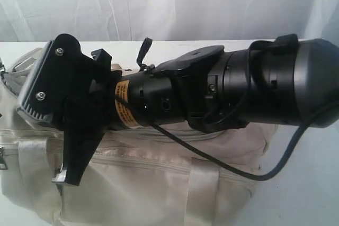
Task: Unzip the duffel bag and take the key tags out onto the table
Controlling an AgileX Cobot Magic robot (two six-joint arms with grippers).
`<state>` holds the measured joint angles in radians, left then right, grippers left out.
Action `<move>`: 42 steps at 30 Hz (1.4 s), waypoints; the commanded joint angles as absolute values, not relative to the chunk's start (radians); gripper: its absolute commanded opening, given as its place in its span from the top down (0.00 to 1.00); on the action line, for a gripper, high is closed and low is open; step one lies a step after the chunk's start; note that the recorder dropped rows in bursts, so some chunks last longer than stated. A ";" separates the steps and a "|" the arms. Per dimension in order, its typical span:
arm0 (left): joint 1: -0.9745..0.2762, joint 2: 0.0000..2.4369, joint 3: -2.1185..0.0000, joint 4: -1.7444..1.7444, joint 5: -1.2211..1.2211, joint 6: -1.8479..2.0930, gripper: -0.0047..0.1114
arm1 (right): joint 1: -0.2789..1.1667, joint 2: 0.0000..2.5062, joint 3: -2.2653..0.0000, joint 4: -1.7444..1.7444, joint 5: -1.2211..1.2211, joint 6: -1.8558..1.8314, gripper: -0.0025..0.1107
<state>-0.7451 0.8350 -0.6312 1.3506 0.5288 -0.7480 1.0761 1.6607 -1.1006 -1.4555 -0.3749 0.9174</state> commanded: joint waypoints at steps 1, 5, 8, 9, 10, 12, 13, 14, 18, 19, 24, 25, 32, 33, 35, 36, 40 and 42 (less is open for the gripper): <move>-0.552 0.871 -0.637 1.455 0.368 -0.864 0.96 | 1.087 1.642 -1.096 -1.541 -0.462 0.958 0.98; -0.429 0.895 -0.642 1.460 0.216 -0.900 0.96 | 1.087 1.642 -1.096 -1.567 -0.460 0.971 0.98; -0.363 0.911 -0.642 1.460 0.138 -0.902 0.96 | 1.087 1.642 -1.096 -1.600 -0.460 0.991 0.98; -0.345 0.916 -0.642 1.460 0.119 -0.913 0.96 | 1.087 1.645 -1.096 -1.611 -0.460 1.017 0.98; -0.330 0.919 -0.642 1.456 0.104 -0.924 0.96 | 1.087 1.645 -1.096 -1.612 -0.460 1.034 0.98; -0.314 0.919 -0.642 1.451 0.079 -0.924 0.96 | 1.087 1.645 -1.096 -1.612 -0.448 1.084 0.98; -0.311 0.919 -0.642 1.451 0.066 -0.924 0.96 | 1.087 1.645 -1.096 -1.612 -0.443 1.092 0.98; -0.311 0.919 -0.642 1.451 0.062 -0.924 0.96 | 1.087 1.645 -1.096 -1.612 -0.433 1.104 0.98; -0.311 0.919 -0.642 1.442 0.034 -0.924 0.96 | 1.087 1.645 -1.096 -1.608 -0.352 1.104 0.98; -0.311 0.919 -0.642 1.442 0.027 -0.924 0.96 | 1.087 1.645 -1.096 -1.608 -0.339 1.104 0.97; -0.311 0.919 -0.642 1.425 -0.011 -0.924 0.96 | 1.087 1.645 -1.097 -1.606 -0.319 1.104 0.86; -0.311 0.919 -0.642 1.425 -0.018 -0.924 0.96 | 1.087 1.645 -1.097 -1.604 -0.319 1.104 0.84; -0.311 0.919 -0.642 1.425 -0.079 -0.924 0.96 | 1.087 1.633 -1.136 -1.520 -0.318 1.102 0.64; -0.311 0.919 -0.642 1.425 -0.105 -0.924 0.96 | 1.087 1.631 -1.151 -1.515 -0.315 1.102 0.61; -0.311 0.910 -0.642 1.438 -0.184 -0.924 0.96 | 1.087 1.631 -1.176 -1.515 -0.291 1.102 0.55; -0.311 0.907 -0.642 1.451 -0.199 -0.924 0.96 | 1.087 1.631 -1.179 -1.515 -0.286 1.102 0.54; -0.311 0.863 -0.642 1.505 -0.237 -0.951 0.96 | 1.087 1.631 -1.202 -1.515 -0.151 1.102 0.53; -0.311 0.850 -0.642 1.535 -0.242 -0.972 0.96 | 1.087 1.633 -1.207 -1.515 -0.137 1.102 0.53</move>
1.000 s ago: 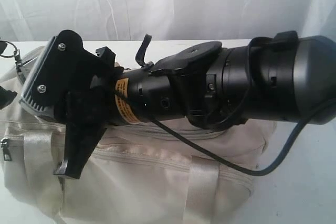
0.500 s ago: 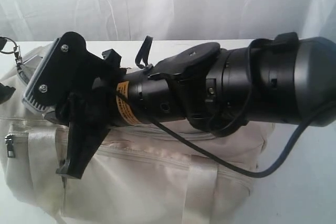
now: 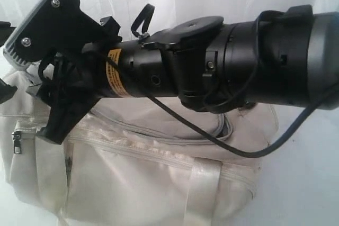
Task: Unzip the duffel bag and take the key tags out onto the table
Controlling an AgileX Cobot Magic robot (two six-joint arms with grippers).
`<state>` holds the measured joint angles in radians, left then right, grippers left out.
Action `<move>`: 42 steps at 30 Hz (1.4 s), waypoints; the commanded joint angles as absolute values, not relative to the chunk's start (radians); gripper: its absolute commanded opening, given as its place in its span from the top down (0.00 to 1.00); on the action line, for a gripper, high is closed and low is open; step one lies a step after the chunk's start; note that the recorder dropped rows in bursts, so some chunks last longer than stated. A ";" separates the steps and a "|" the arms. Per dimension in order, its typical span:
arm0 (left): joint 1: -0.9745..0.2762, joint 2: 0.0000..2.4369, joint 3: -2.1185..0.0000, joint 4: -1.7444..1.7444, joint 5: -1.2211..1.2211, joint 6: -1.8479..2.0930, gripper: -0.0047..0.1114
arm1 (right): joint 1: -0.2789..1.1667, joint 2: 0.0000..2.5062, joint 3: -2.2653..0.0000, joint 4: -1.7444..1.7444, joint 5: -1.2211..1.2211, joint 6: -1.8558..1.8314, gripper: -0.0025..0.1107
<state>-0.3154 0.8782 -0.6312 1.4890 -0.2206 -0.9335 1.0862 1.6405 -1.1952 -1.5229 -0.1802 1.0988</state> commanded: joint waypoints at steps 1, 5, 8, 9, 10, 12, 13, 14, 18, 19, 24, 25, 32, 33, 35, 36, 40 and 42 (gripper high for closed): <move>-0.311 0.850 -0.642 1.535 -0.255 -0.972 0.96 | 1.087 1.634 -1.209 -1.515 -0.137 1.102 0.53; -0.311 0.850 -0.642 1.605 -0.326 -1.033 0.96 | 1.087 1.657 -1.209 -1.516 -0.107 1.100 0.55; -0.311 0.850 -0.642 1.744 -0.340 -1.168 0.96 | 1.087 1.678 -1.224 -1.518 -0.100 1.092 0.62; -0.311 0.850 -0.642 1.744 -0.340 -1.188 0.96 | 1.087 1.680 -1.226 -1.518 -0.102 1.087 0.64; -0.311 0.850 -0.642 1.744 -0.347 -1.194 0.96 | 1.087 1.683 -1.231 -1.518 -0.102 1.073 0.67; -0.311 0.850 -0.642 1.744 -0.346 -1.196 0.96 | 1.087 1.687 -1.240 -1.518 -0.102 1.070 0.72; -0.311 0.850 -0.642 1.744 -0.346 -1.196 0.96 | 1.087 1.689 -1.245 -1.518 -0.102 1.070 0.76; -0.311 0.850 -0.642 1.744 -0.346 -1.196 0.96 | 1.087 1.691 -1.247 -1.518 -0.102 1.070 0.80; -0.311 0.850 -0.642 1.744 -0.333 -1.196 0.96 | 1.087 1.691 -1.247 -1.518 -0.106 1.070 0.94; -0.311 0.850 -0.642 1.744 -0.319 -1.196 0.96 | 1.087 1.691 -1.247 -1.518 -0.106 1.070 0.97; -0.311 0.865 -0.642 1.744 -0.218 -1.191 0.96 | 1.087 1.691 -1.247 -1.518 -0.128 1.070 0.98; -0.311 0.873 -0.642 1.744 -0.212 -1.191 0.96 | 1.087 1.691 -1.247 -1.518 -0.136 1.070 0.98; -0.311 0.945 -0.642 1.744 -0.187 -1.147 0.96 | 1.087 1.689 -1.247 -1.520 -0.165 1.070 0.98; -0.311 0.954 -0.642 1.744 -0.185 -1.144 0.96 | 1.087 1.689 -1.247 -1.520 -0.165 1.070 0.98; -0.311 0.960 -0.642 1.744 -0.172 -1.144 0.96 | 1.087 1.689 -1.247 -1.520 -0.168 1.070 0.98; -0.311 0.964 -0.642 1.744 -0.159 -1.144 0.96 | 1.087 1.689 -1.247 -1.520 -0.172 1.070 0.98; -0.311 0.969 -0.642 1.744 -0.095 -1.125 0.96 | 1.087 1.689 -1.247 -1.523 -0.205 1.070 0.98; -0.311 0.969 -0.642 1.744 -0.068 -1.123 0.96 | 1.087 1.689 -1.247 -1.525 -0.224 1.070 0.98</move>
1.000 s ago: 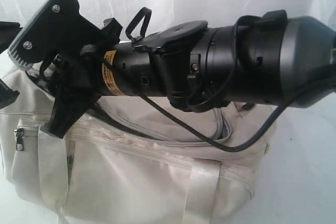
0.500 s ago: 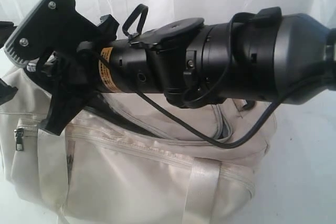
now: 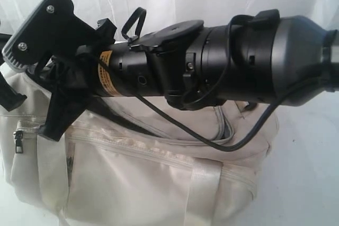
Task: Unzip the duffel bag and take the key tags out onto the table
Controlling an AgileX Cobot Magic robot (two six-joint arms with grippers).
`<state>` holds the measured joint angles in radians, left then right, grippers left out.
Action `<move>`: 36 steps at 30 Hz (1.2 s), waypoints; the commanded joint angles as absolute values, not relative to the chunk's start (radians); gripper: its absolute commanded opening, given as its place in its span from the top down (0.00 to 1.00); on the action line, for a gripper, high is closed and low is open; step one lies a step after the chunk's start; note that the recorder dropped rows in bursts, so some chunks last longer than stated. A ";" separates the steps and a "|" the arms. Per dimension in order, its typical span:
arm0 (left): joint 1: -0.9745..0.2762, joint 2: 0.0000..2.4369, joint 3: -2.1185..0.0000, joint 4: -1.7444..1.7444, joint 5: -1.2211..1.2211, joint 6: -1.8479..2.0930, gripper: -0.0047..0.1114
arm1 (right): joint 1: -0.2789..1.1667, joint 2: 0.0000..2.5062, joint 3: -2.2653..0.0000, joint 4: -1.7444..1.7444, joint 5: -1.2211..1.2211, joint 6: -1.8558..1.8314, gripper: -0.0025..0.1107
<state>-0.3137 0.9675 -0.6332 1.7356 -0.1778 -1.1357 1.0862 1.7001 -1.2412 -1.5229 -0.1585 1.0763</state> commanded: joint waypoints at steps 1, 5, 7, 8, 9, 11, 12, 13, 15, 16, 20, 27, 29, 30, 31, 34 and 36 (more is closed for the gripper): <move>-0.311 0.969 -0.642 1.744 -0.061 -1.122 0.96 | 1.087 1.689 -1.247 -1.525 -0.228 1.070 0.98; -0.311 0.971 -0.642 1.744 -0.040 -1.117 0.96 | 1.087 1.689 -1.247 -1.525 -0.229 1.070 0.98; -0.311 0.973 -0.642 1.744 -0.019 -1.117 0.96 | 1.087 1.689 -1.247 -1.527 -0.227 1.070 0.98; -0.311 0.974 -0.642 1.744 -0.007 -1.117 0.96 | 1.087 1.687 -1.247 -1.527 -0.227 1.070 0.98; -0.311 0.978 -0.642 1.744 0.000 -1.117 0.96 | 1.087 1.687 -1.247 -1.527 -0.227 1.074 0.98; -0.311 0.988 -0.642 1.744 0.020 -1.117 0.96 | 1.087 1.683 -1.243 -1.530 -0.227 1.076 0.98; -0.311 0.993 -0.642 1.744 0.025 -1.117 0.96 | 1.087 1.678 -1.241 -1.543 -0.227 1.076 0.98; -0.311 0.999 -0.642 1.744 0.027 -1.117 0.96 | 1.087 1.676 -1.241 -1.549 -0.227 1.079 0.98; -0.311 1.008 -0.642 1.744 0.027 -1.117 0.96 | 1.087 1.665 -1.234 -1.549 -0.225 1.079 0.98; -0.311 1.013 -0.642 1.744 0.027 -1.117 0.96 | 1.087 1.665 -1.232 -1.549 -0.225 1.079 0.98; -0.311 1.022 -0.642 1.744 0.053 -1.117 0.96 | 1.087 1.656 -1.210 -1.549 -0.223 1.086 0.98; -0.311 1.026 -0.642 1.744 0.090 -1.117 0.96 | 1.087 1.649 -1.159 -1.549 -0.232 1.086 0.98; -0.311 1.026 -0.642 1.744 0.094 -1.117 0.96 | 1.087 1.642 -1.155 -1.549 -0.239 1.086 0.98; -0.311 1.028 -0.642 1.744 0.100 -1.117 0.96 | 1.087 1.638 -1.154 -1.549 -0.241 1.086 0.98; -0.311 1.028 -0.642 1.744 0.102 -1.117 0.96 | 1.087 1.635 -1.154 -1.549 -0.249 1.086 0.98; -0.311 1.042 -0.651 1.744 0.106 -1.114 0.96 | 1.087 1.626 -1.154 -1.549 -0.276 1.086 0.98; -0.311 1.055 -0.670 1.744 0.102 -1.114 0.96 | 1.087 1.619 -1.154 -1.549 -0.316 1.086 0.98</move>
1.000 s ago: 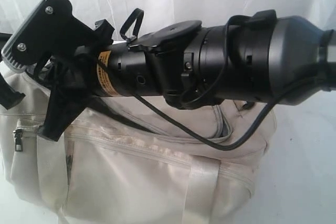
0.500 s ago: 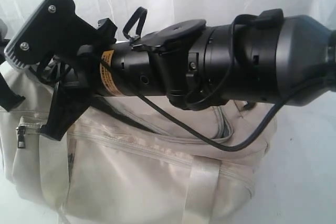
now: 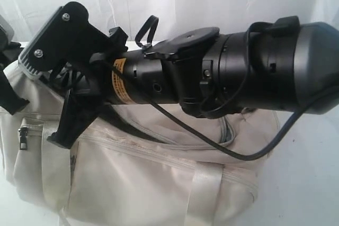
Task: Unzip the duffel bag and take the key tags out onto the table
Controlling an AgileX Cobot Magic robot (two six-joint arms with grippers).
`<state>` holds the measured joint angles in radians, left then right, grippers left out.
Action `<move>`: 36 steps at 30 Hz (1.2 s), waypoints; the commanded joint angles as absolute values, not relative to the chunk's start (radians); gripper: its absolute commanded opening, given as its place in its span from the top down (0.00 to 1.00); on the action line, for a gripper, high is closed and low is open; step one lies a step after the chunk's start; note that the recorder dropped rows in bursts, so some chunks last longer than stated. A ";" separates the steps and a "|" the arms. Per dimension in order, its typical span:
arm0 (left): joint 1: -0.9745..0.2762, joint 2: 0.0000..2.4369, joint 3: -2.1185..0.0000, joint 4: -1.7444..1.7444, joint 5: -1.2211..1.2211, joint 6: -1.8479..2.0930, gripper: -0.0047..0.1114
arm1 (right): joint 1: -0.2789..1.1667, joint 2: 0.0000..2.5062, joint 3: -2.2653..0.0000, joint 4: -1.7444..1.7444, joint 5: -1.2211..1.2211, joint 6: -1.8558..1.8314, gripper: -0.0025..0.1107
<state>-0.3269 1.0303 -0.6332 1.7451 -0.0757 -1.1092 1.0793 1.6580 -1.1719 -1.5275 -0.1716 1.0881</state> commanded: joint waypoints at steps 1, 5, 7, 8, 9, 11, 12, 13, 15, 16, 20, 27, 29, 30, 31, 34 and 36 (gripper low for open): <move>-0.311 1.059 -0.681 1.744 0.100 -1.114 0.96 | 1.087 1.619 -1.153 -1.549 -0.329 1.086 0.98; -0.311 1.091 -0.738 1.744 0.100 -1.098 0.96 | 1.087 1.616 -1.153 -1.549 -0.384 1.086 0.98; -0.311 1.111 -0.769 1.744 0.100 -1.098 0.96 | 1.087 1.616 -1.153 -1.579 -0.384 1.086 0.98; -0.311 1.117 -0.777 1.744 0.100 -1.098 0.96 | 1.087 1.616 -1.153 -1.601 -0.382 1.086 0.98; -0.311 1.119 -0.779 1.744 0.091 -1.105 0.96 | 1.087 1.616 -1.153 -1.626 -0.362 1.086 0.98; -0.311 1.118 -0.779 1.744 0.045 -1.105 0.96 | 1.087 1.616 -1.153 -1.626 -0.278 1.088 0.98; -0.311 1.118 -0.779 1.744 0.020 -1.105 0.96 | 1.087 1.616 -1.153 -1.612 -0.204 1.121 0.98; -0.311 1.118 -0.779 1.744 0.010 -1.105 0.96 | 1.087 1.616 -1.153 -1.607 -0.177 1.141 0.98; -0.311 1.118 -0.779 1.744 -0.028 -1.105 0.96 | 1.087 1.616 -1.153 -1.607 -0.134 1.186 0.98; -0.311 1.118 -0.779 1.744 -0.063 -1.105 0.96 | 1.087 1.616 -1.153 -1.607 -0.129 1.186 0.98; -0.311 1.118 -0.779 1.744 -0.115 -1.130 0.96 | 1.087 1.616 -1.153 -1.607 -0.118 1.186 0.98; -0.311 1.118 -0.779 1.744 -0.124 -1.156 0.96 | 1.087 1.616 -1.153 -1.600 -0.118 1.189 0.98; -0.311 1.118 -0.779 1.744 -0.122 -1.185 0.96 | 1.087 1.616 -1.153 -1.598 -0.118 1.189 0.98; -0.311 1.118 -0.779 1.744 -0.122 -1.192 0.96 | 1.087 1.616 -1.153 -1.595 -0.118 1.190 0.98; -0.311 1.118 -0.779 1.744 -0.117 -1.194 0.96 | 1.087 1.616 -1.153 -1.588 -0.118 1.190 0.98; -0.311 1.113 -0.779 1.744 -0.117 -1.198 0.96 | 1.087 1.616 -1.153 -1.587 -0.122 1.193 0.98; -0.311 1.097 -0.779 1.744 -0.122 -1.236 0.93 | 1.087 1.616 -1.153 -1.587 -0.122 1.227 0.98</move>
<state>-0.3245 1.1215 -0.7585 1.7472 -0.1856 -1.1859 1.0763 1.6352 -1.1634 -1.5882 -0.0858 1.2014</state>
